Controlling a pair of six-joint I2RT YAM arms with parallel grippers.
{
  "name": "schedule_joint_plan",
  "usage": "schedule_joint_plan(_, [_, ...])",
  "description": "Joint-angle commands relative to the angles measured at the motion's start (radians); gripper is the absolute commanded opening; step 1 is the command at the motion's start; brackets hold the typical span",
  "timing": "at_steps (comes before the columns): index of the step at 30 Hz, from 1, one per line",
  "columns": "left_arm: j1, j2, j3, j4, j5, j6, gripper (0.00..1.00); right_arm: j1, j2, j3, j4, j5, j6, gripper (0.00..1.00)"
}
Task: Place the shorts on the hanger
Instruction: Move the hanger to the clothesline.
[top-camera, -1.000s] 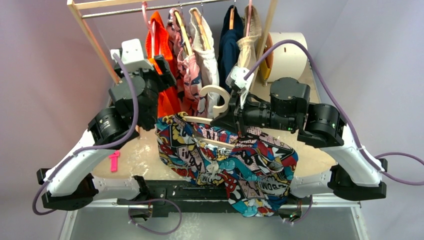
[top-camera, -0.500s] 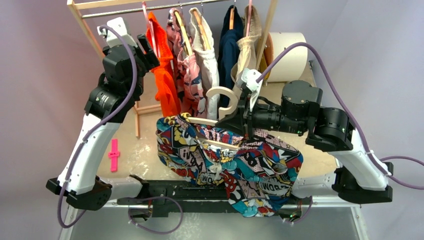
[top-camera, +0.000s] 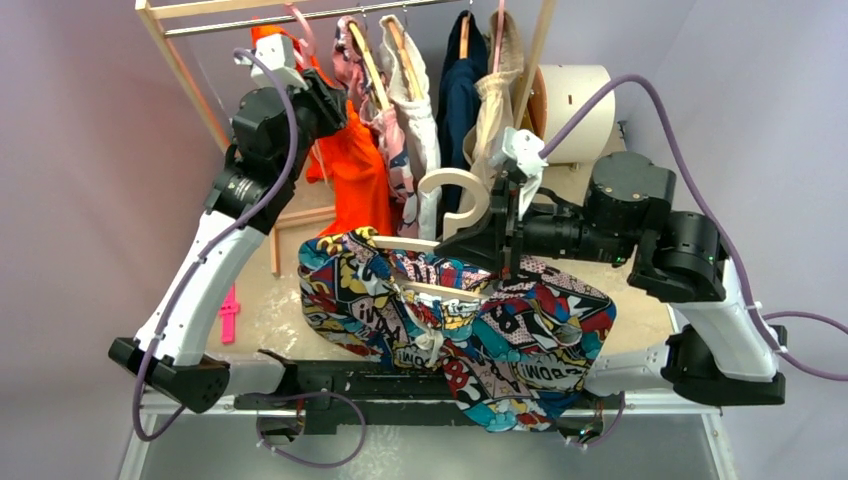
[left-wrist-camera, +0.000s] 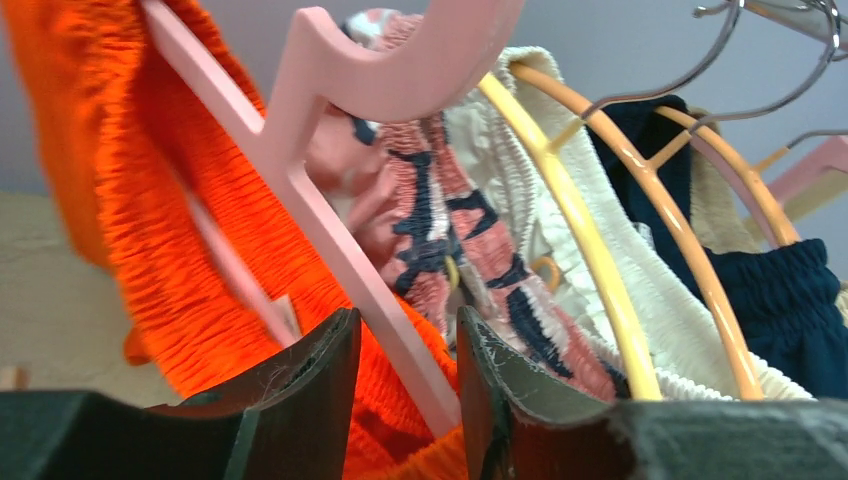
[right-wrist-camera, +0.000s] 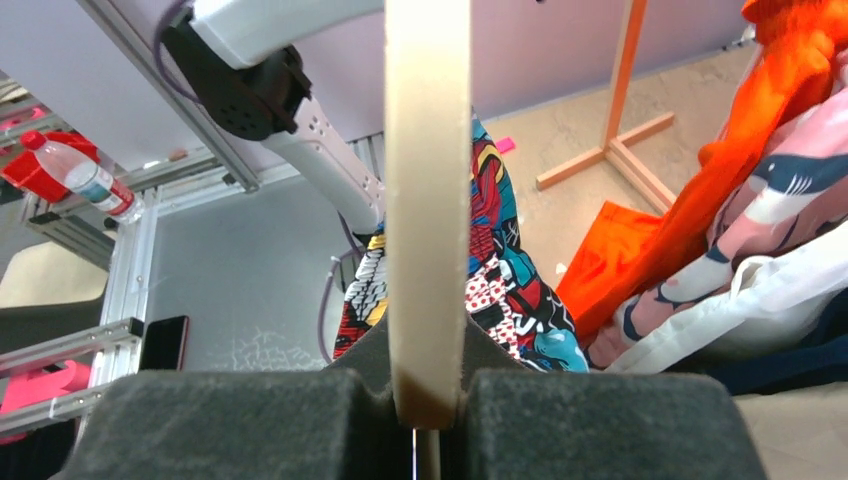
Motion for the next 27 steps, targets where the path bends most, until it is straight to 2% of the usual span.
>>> schedule_joint_plan(1, [0.001, 0.044, 0.016, 0.132, 0.193, -0.033, 0.37, 0.002, -0.002, 0.092, 0.028, -0.028, -0.007, 0.0])
schedule_joint_plan(13, [0.002, 0.112, 0.005, 0.272, 0.404, -0.062, 0.26, 0.002, 0.019, 0.11, -0.016, 0.004, -0.025, 0.0])
schedule_joint_plan(20, [0.002, 0.195, 0.038, 0.354, 0.535, -0.123, 0.12, 0.002, -0.004, 0.067, -0.013, 0.022, -0.023, 0.0])
schedule_joint_plan(27, [-0.021, 0.262, 0.053, 0.432, 0.598, -0.176, 0.11, 0.002, -0.004, 0.057, -0.018, 0.026, -0.028, 0.0])
